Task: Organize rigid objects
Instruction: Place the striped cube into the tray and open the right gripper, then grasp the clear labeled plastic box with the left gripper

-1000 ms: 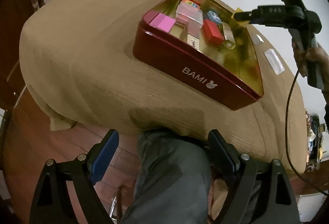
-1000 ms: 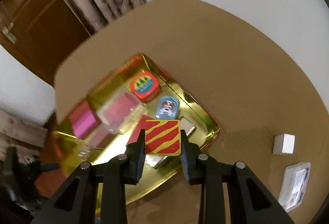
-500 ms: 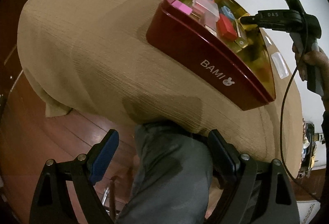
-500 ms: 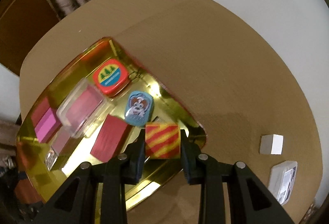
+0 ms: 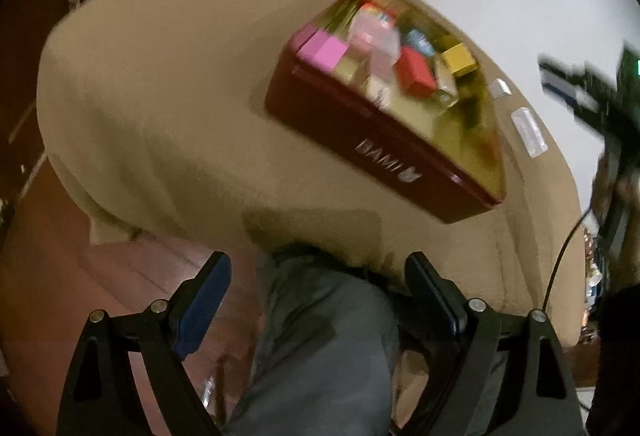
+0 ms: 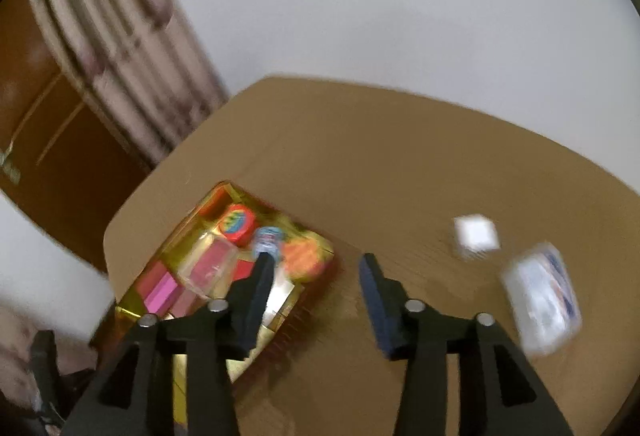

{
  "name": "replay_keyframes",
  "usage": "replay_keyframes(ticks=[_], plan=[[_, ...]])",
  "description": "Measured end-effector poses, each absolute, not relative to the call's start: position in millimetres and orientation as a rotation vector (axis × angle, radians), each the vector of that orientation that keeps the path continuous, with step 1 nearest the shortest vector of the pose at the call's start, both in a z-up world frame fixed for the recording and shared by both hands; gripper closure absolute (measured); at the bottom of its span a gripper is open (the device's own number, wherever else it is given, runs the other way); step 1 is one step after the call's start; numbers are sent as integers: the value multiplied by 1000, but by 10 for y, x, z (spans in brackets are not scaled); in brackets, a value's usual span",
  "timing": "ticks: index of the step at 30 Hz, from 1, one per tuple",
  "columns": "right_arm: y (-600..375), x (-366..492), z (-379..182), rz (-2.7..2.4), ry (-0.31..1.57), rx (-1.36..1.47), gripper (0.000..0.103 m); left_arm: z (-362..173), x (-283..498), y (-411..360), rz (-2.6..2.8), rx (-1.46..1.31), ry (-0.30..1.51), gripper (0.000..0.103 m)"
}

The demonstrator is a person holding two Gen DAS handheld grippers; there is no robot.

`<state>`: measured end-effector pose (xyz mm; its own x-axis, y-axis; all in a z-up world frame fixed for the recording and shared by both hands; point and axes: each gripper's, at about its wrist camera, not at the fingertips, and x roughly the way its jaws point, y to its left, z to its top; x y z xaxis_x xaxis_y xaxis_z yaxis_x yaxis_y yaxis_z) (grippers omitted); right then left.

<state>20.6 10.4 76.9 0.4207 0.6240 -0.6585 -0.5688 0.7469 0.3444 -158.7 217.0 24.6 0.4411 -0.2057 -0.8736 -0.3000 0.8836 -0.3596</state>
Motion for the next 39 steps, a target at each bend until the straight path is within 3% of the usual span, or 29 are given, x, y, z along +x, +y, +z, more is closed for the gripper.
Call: replay_keyframes(ticks=[14, 25, 31, 39], plan=[[-2230, -237, -573, 137, 913, 123, 52, 1073, -1135, 1148, -137, -180, 1017, 15], [-2444, -290, -632, 164, 839, 152, 52, 1263, -297, 375, -204, -72, 1021, 15], [-2602, -334, -610, 198, 825, 228, 44, 1224, 192, 64, -177, 10, 1009, 14], [-2737, -374, -616, 261, 810, 313, 36, 964, 896, -430, -254, -199, 1195, 15]])
